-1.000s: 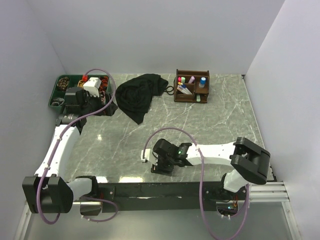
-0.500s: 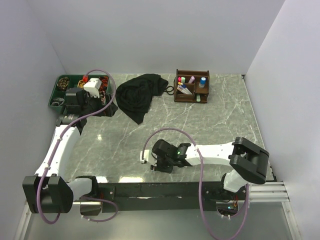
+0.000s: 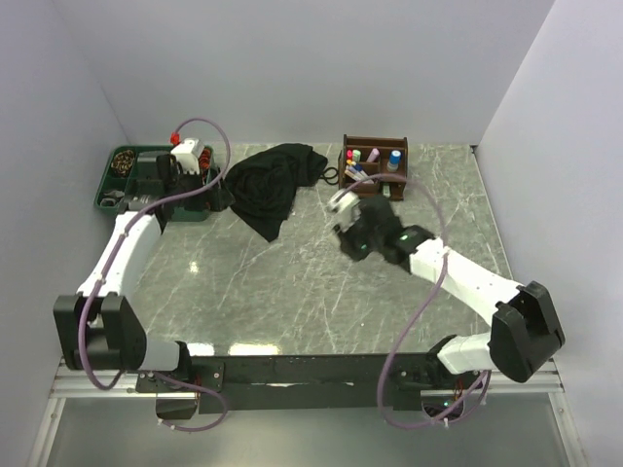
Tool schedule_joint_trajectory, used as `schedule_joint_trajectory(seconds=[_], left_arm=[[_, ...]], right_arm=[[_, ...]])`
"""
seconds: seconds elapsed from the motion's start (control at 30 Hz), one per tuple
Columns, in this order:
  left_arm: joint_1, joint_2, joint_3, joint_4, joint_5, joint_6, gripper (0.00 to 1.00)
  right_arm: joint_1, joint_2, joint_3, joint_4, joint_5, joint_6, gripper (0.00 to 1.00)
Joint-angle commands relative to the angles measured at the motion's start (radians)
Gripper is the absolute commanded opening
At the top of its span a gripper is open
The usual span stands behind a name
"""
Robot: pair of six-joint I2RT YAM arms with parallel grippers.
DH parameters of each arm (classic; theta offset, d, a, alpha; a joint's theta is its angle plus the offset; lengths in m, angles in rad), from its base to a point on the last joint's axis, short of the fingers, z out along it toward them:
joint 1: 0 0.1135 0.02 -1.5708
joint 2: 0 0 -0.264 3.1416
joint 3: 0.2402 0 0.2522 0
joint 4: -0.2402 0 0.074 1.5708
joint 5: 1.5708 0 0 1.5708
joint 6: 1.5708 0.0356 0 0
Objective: Sort the stationery into containers
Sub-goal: Place the stationery in the storage box.
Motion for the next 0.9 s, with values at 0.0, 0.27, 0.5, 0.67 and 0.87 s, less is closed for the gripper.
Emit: schedule_joint_trajectory(seconds=[0.0, 0.27, 0.5, 0.67, 0.87], left_arm=[[0.004, 0.073, 0.132, -0.005, 0.023, -0.021, 0.99], [-0.002, 0.203, 0.241, -0.005, -0.009, -0.011, 0.99], [-0.022, 0.260, 0.268, 0.001, -0.040, 0.007, 0.99], [-0.030, 0.286, 0.283, -0.017, -0.050, 0.027, 0.99], [-0.030, 0.311, 0.300, -0.036, -0.060, 0.044, 1.00]], right_arm=[[-0.204, -0.021, 0.014, -0.010, 0.024, 0.099, 0.25], [-0.465, 0.092, 0.098, 0.009, 0.066, 0.172, 0.25], [-0.599, 0.253, 0.217, -0.004, 0.055, 0.209, 0.25], [-0.623, 0.362, 0.315, 0.018, 0.058, 0.212, 0.25], [-0.620, 0.477, 0.431, 0.021, 0.046, 0.215, 0.25]])
